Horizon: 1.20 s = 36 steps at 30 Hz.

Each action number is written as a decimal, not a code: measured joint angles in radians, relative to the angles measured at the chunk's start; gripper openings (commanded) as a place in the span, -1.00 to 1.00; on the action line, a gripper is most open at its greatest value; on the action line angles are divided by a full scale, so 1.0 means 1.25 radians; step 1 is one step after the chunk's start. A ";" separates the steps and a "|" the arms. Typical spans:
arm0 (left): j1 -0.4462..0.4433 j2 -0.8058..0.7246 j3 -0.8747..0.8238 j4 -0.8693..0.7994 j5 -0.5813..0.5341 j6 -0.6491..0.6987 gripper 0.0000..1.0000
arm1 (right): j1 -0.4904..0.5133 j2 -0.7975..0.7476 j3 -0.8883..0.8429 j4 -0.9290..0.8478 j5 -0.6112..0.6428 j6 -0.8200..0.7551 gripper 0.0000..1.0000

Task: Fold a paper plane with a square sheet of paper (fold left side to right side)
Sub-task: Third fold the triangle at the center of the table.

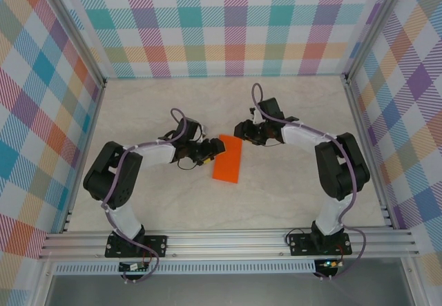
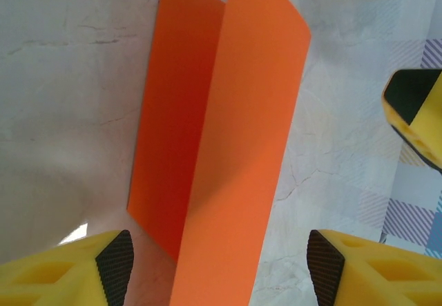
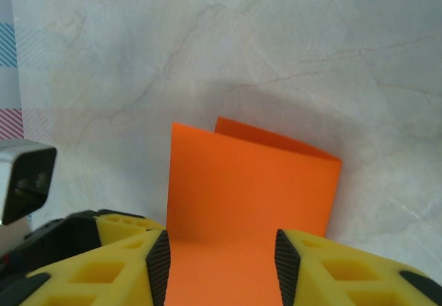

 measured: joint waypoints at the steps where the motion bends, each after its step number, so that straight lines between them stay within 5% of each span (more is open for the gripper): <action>1: 0.000 0.010 0.000 0.013 0.007 -0.009 0.32 | 0.000 0.012 0.006 0.004 -0.002 0.001 -0.20; 7: 0.000 0.040 0.000 0.065 0.029 -0.038 0.09 | 0.000 0.069 0.019 0.003 0.000 0.006 -0.28; 16: -0.003 0.043 0.000 0.074 0.034 -0.055 -0.56 | 0.000 0.081 0.019 -0.009 0.016 -0.014 -0.23; 23: -0.014 0.042 -0.008 0.067 0.000 -0.056 -0.79 | 0.022 -0.106 -0.081 -0.038 0.085 -0.087 -0.07; 30: -0.040 0.007 -0.031 0.051 -0.038 -0.077 -0.87 | 0.210 -0.366 -0.321 -0.010 0.222 -0.167 0.21; 36: -0.052 -0.020 -0.039 0.044 -0.068 -0.090 -0.89 | 0.430 -0.452 -0.433 0.005 0.410 -0.248 0.43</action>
